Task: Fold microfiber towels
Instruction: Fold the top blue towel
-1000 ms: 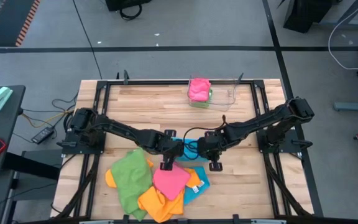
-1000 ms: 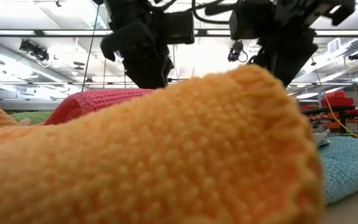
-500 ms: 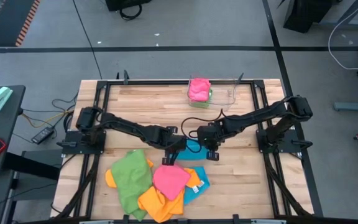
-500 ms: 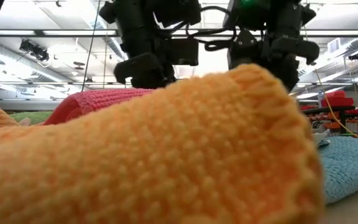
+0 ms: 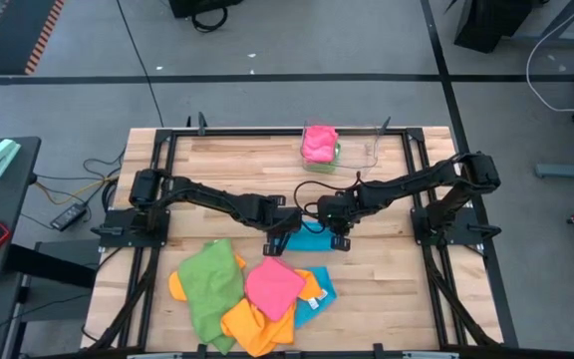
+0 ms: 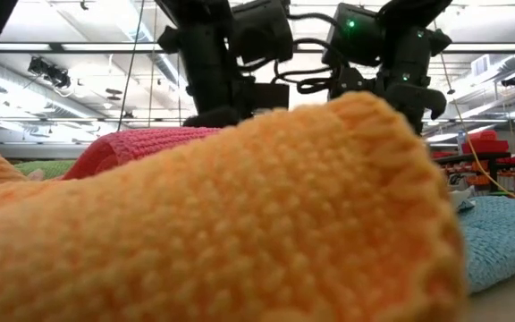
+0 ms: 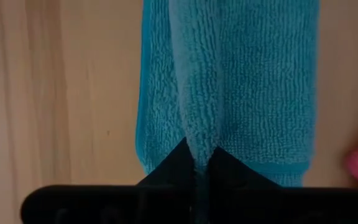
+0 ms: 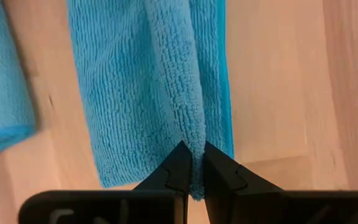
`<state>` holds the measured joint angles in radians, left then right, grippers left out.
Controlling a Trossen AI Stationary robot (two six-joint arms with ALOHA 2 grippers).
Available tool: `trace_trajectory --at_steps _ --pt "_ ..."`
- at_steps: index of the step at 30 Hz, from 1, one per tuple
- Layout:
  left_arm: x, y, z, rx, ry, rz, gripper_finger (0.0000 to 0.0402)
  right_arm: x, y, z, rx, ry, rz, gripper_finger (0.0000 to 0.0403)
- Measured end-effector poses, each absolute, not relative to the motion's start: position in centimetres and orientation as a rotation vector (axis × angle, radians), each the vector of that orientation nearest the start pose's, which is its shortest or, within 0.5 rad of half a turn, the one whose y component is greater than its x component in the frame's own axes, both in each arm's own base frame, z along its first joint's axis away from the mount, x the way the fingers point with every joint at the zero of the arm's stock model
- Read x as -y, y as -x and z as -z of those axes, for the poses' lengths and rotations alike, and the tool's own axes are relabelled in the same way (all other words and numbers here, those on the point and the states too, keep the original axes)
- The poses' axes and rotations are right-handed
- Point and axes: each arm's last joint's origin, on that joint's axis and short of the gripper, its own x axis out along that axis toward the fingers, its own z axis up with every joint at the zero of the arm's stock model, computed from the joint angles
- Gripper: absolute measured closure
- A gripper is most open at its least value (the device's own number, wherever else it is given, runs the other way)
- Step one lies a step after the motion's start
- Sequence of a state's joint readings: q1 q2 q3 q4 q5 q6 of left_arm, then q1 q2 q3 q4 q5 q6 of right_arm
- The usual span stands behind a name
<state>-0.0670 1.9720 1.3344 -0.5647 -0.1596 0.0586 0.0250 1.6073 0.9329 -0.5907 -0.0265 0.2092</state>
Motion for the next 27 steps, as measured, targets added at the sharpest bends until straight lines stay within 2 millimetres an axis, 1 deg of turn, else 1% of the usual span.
trace_trajectory --at_steps 6,12,19,23,27 --pt "1.6 -39.2 -15.0 -1.217 -0.184 -0.057 0.0378 -0.1 -28.8 -16.4 -1.24 -0.175 0.092 0.0365" --pt "1.5 -39.3 -14.9 -1.213 -0.191 -0.055 0.0367 0.5 -28.3 -15.4 -1.235 -0.187 0.108 0.0365" --pt "1.4 -39.2 -14.9 -1.22 -0.191 -0.057 0.0376 0.6 -28.4 -15.4 -1.217 -0.172 0.097 0.0363" --pt "1.4 -39.2 -14.9 -1.219 -0.185 -0.06 0.0371 0.6 -28.4 -15.4 -1.217 -0.17 0.096 0.0339" --pt "1.5 -39.2 -14.9 -1.219 -0.183 -0.063 0.0342 0.6 -28.4 -15.4 -1.218 -0.175 0.098 0.0295"
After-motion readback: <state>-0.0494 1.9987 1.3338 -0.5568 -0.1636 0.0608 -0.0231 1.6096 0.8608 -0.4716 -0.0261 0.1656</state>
